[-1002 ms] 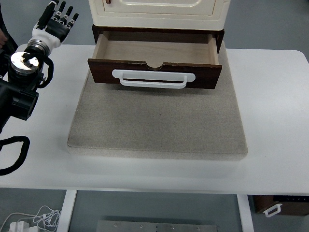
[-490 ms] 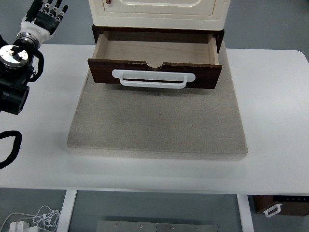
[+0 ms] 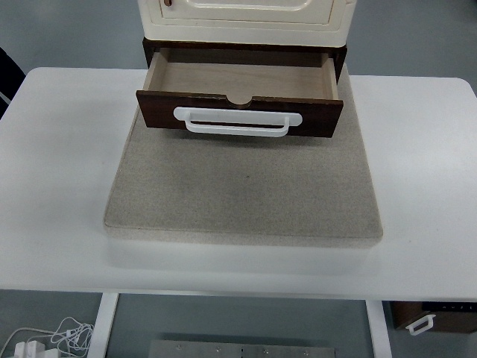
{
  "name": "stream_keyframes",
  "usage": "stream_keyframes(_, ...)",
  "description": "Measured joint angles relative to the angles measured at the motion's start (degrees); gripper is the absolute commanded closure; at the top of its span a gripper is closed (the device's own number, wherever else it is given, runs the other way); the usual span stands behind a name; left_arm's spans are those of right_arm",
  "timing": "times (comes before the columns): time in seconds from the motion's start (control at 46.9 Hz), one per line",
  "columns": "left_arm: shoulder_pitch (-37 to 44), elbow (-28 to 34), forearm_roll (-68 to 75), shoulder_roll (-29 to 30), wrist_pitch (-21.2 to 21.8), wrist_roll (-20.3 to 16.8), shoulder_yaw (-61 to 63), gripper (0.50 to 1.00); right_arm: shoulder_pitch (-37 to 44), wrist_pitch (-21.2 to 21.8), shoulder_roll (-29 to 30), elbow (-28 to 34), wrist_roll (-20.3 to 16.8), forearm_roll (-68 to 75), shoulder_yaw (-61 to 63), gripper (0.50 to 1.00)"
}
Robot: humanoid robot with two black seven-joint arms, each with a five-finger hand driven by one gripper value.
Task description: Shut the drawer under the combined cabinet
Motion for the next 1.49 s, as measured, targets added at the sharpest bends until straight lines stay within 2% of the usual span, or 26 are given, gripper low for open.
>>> stream_keyframes(0.341,-3.57,-22.64,4.22,11.18,0.59,0.26,1.52,0.500,-0.01,0.00,0.00,0.00,-0.01,0.00,0.00,0.548)
stream_keyframes(0.554,-6.43,-39.94,6.22,16.52,0.77,0.19,7.13,0.500,0.00,0.00,0.00,0.00,-0.02,0.00,0.00,0.548)
stream_keyframes(0.704,-10.39,-48.75,6.30,19.20,0.78,0.18,15.74,0.500,0.00,0.00,0.00,0.00,-0.02,0.00,0.00,0.548)
stream_keyframes(0.938,-21.56,-54.88,10.43,20.62,0.56,0.24,35.65,0.500,0.00,0.00,0.00,0.00,-0.01,0.00,0.00,0.548)
stream_keyframes(1.151,-26.20,-61.17,15.23,20.33,-0.14,1.05,46.03,0.500,-0.02,0.00,0.00,0.00,-0.02,0.00,-0.01,0.548)
stream_keyframes(1.279,-29.10,-65.23,17.30,20.20,-0.22,2.26,52.98,0.500,0.01,0.00,0.00,0.00,-0.01,0.00,0.00,0.548)
stream_keyframes(1.493,-31.80,-67.62,18.38,18.21,-0.46,5.74,59.30,0.500,-0.01,0.00,0.00,0.00,-0.01,0.00,0.00,0.548)
